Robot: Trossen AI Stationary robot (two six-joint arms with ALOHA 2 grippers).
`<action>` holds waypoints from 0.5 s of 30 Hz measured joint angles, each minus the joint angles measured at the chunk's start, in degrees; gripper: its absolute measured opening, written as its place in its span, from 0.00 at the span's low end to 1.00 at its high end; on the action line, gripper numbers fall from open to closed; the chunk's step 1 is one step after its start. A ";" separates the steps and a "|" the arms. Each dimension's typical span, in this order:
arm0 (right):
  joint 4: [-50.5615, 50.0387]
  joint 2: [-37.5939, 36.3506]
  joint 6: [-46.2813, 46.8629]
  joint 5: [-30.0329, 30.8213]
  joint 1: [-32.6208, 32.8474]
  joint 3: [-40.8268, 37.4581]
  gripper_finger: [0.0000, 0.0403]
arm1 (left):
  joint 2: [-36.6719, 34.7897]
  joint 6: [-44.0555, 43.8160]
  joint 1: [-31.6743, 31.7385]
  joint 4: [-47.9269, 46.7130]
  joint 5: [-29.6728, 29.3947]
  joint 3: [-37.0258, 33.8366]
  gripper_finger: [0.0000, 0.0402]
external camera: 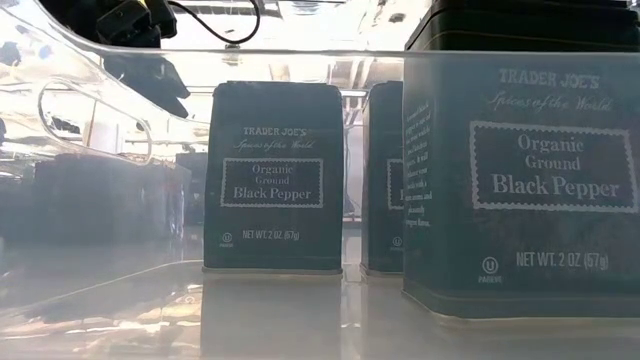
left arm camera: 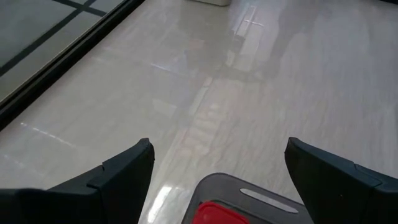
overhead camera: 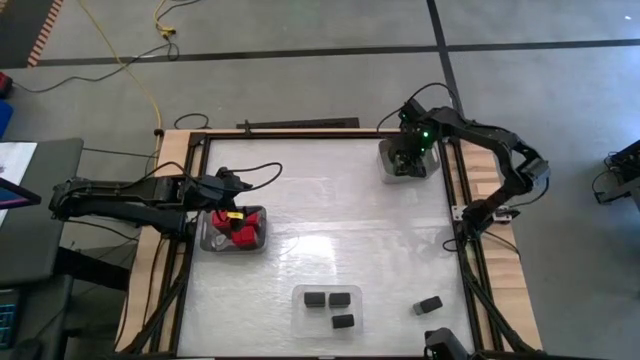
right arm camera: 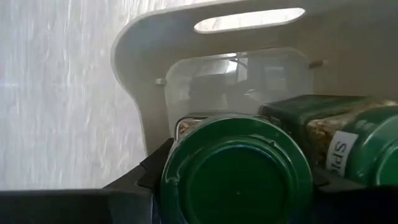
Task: Sort spices by type
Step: Put the green seasoning bottle into the grey bin
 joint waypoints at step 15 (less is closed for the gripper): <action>0.01 1.20 1.81 0.08 0.58 0.00 0.54 | 0.00 0.41 0.00 -0.01 -0.11 0.00 0.86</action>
